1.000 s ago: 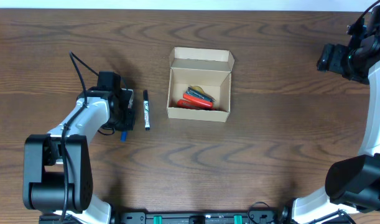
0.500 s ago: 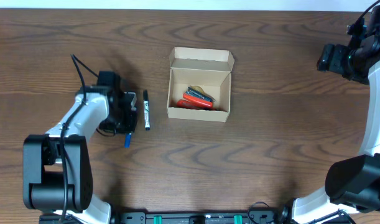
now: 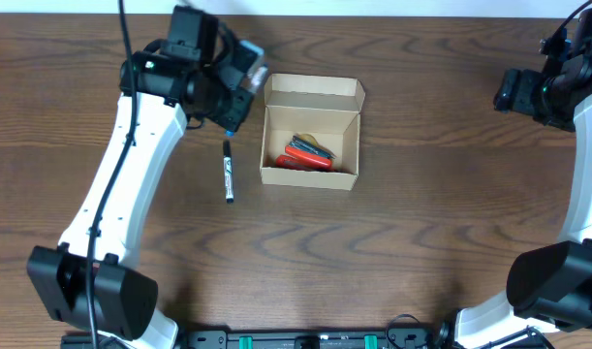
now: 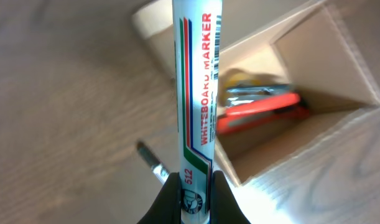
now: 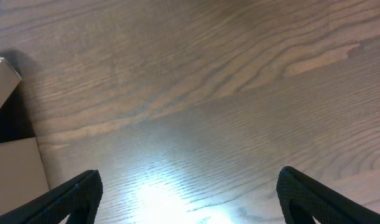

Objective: Pack container
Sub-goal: 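Lift the blue marker and lower it into the cardboard box, then open the left gripper and withdraw it from the box, then lower the left gripper onto the black-capped marker and grasp it, then carry the black marker into the cardboard box and release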

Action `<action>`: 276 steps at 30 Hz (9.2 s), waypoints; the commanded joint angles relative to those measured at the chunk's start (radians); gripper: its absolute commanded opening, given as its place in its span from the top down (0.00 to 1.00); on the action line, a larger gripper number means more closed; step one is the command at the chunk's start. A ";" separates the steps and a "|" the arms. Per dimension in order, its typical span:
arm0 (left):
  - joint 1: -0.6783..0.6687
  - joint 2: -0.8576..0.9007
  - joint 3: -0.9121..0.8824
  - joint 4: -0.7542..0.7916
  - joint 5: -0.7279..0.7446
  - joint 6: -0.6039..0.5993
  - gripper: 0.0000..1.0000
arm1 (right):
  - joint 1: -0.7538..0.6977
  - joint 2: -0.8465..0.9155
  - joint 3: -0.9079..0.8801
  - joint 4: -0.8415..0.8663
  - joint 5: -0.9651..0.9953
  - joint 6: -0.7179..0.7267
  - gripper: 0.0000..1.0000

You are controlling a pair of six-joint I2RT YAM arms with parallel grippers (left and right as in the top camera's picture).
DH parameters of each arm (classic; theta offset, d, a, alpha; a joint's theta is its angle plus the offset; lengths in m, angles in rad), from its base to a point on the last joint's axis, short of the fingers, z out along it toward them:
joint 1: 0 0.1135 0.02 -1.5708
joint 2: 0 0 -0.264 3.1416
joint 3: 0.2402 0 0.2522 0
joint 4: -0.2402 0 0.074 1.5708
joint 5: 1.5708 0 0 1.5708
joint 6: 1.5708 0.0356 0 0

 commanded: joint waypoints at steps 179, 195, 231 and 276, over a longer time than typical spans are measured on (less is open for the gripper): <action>0.016 0.084 -0.691 0.541 -0.213 -0.537 0.94 | 0.000 -0.007 -0.004 -0.043 -0.055 -0.047 0.14; 0.014 -0.136 -0.270 0.215 -0.090 -0.007 0.94 | 0.000 -0.007 -0.005 -0.043 -0.055 -0.047 0.14; -0.154 0.270 -0.027 0.020 0.127 0.652 0.94 | 0.000 -0.007 -0.004 -0.041 -0.058 -0.047 0.14; -0.208 0.400 -0.027 0.120 -0.188 0.514 0.64 | 0.000 -0.007 -0.005 -0.045 -0.058 -0.047 0.14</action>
